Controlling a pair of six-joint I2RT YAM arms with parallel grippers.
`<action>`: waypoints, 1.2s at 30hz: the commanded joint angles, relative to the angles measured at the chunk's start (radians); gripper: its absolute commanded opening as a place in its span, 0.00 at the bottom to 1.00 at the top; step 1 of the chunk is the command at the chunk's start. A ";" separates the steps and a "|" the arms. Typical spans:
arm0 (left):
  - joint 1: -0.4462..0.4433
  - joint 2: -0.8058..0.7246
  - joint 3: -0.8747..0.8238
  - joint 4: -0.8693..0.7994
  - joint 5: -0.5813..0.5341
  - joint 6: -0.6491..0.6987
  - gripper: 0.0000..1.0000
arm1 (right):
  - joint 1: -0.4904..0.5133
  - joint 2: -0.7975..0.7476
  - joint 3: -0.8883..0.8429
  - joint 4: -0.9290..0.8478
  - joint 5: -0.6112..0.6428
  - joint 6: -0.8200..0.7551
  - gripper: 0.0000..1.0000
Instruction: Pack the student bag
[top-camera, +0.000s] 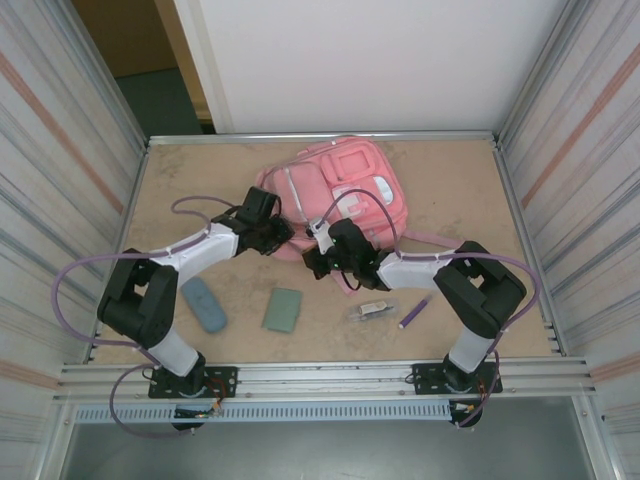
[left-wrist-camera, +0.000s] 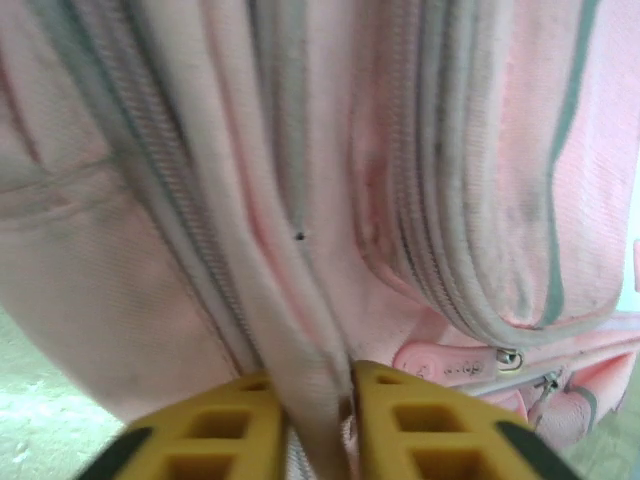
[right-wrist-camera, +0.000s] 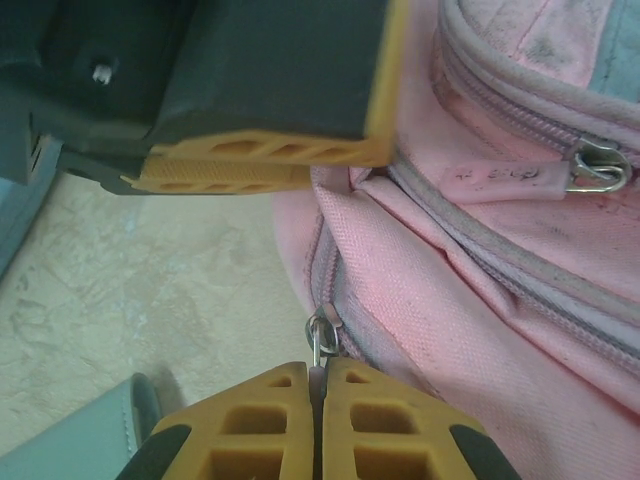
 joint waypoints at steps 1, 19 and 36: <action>0.022 -0.004 -0.022 0.027 -0.031 0.025 0.00 | -0.009 -0.025 -0.021 0.027 0.005 0.009 0.00; 0.141 0.022 0.068 -0.023 0.181 0.206 0.09 | -0.282 -0.204 -0.279 -0.113 0.129 0.001 0.06; 0.150 -0.117 0.185 -0.207 0.115 0.323 0.48 | -0.351 -0.443 -0.237 -0.339 0.059 -0.092 0.37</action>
